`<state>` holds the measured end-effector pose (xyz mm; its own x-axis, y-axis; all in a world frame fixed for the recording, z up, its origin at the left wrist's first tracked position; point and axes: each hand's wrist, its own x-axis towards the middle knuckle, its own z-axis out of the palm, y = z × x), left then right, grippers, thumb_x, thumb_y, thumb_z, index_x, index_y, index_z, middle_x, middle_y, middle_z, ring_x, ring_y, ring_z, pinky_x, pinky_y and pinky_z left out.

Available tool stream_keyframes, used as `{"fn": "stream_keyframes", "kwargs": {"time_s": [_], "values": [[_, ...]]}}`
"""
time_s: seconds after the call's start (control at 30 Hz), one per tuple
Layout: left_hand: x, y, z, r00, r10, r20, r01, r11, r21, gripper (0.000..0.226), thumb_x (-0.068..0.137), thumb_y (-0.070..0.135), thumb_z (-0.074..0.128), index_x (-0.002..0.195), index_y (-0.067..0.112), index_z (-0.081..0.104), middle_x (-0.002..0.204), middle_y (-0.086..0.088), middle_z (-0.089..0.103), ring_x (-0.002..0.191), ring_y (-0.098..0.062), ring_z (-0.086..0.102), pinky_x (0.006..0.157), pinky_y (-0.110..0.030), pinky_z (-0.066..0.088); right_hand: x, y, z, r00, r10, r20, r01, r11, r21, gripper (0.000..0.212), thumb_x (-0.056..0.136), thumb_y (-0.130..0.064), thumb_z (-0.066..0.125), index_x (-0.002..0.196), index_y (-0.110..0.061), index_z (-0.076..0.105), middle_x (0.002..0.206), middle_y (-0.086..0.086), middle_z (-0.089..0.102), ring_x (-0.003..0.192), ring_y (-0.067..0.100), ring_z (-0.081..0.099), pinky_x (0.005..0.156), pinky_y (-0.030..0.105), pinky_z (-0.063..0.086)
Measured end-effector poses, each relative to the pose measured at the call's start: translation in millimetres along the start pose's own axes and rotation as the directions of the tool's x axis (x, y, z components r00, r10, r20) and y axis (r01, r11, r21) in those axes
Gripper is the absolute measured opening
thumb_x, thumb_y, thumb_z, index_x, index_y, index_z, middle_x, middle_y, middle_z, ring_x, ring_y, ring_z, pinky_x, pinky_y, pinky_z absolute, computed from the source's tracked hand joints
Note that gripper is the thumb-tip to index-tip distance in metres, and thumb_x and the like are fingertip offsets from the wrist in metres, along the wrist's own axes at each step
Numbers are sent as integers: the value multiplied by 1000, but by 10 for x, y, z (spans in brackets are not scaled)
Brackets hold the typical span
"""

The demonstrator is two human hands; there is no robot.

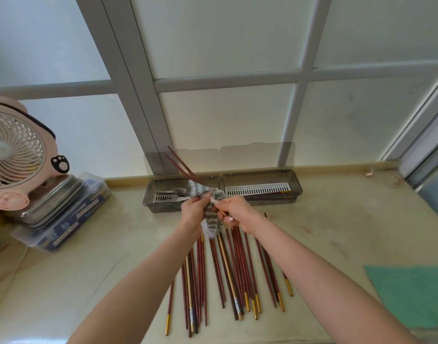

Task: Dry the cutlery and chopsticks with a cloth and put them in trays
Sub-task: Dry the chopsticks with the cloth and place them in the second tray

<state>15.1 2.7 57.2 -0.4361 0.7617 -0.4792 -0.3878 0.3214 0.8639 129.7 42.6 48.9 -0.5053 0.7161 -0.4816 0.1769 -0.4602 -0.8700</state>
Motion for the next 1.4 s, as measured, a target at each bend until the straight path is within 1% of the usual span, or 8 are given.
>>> {"fn": "stream_keyframes", "kwargs": {"time_s": [0.17,0.33,0.53,0.77,0.97,1.07,1.2,1.4], "values": [[126,80,-120,1000,-9,2,9,995,-97,29,84,7,65,110,-5,58,89,-10,65,79,-20,63,74,-30,54,-69,48,-78,991,-43,128,-2,943,332,13,93,4,48,98,4,60,80,16,67,65,18,69,61,22,58],[56,71,26,995,-1,101,14,992,-128,21,87,10,61,103,-4,61,86,-10,66,66,-16,68,63,-27,57,-18,90,8,974,-130,-185,188,919,345,14,87,1,61,100,5,57,70,15,68,57,22,69,55,27,58],[63,46,67,996,72,55,-83,970,229,40,84,12,64,121,1,54,112,-14,64,103,-28,61,92,-41,50,101,96,-51,865,-249,-436,228,969,-101,30,80,-29,73,97,-10,57,86,6,66,64,11,59,54,22,45],[59,31,146,968,96,232,-227,729,646,26,78,6,70,103,-1,65,103,-13,67,99,-25,62,86,-33,50,134,-146,-245,937,-271,-222,294,953,77,20,94,-20,56,111,-13,64,82,0,69,48,0,48,43,12,37],[60,126,83,959,101,265,-223,847,482,15,80,10,68,93,3,65,97,-10,67,96,-24,63,82,-32,53,271,-398,-638,849,-242,-469,422,846,327,12,94,-10,53,98,-4,63,76,8,68,49,6,50,44,14,39],[71,203,-33,973,21,229,-78,967,243,9,84,10,63,93,7,62,98,-10,64,96,-26,62,78,-32,53,448,-433,-1025,729,-335,-596,360,929,-83,15,95,-11,54,104,-3,63,82,7,69,56,9,54,45,14,43],[104,194,-175,981,16,195,-17,1000,1,22,86,10,59,107,1,60,102,-14,64,94,-26,62,76,-33,52,728,-161,-1400,770,-509,-384,-104,493,-864,20,96,-16,52,110,-12,66,95,5,68,81,20,65,70,34,57],[112,108,-276,991,48,122,-44,998,-37,13,88,13,58,95,5,65,87,-6,68,80,-17,64,64,-26,54,1061,33,-1500,890,-382,-248,-287,-48,-957,20,95,-12,50,110,-7,64,110,14,63,107,29,54,86,36,49]]}}
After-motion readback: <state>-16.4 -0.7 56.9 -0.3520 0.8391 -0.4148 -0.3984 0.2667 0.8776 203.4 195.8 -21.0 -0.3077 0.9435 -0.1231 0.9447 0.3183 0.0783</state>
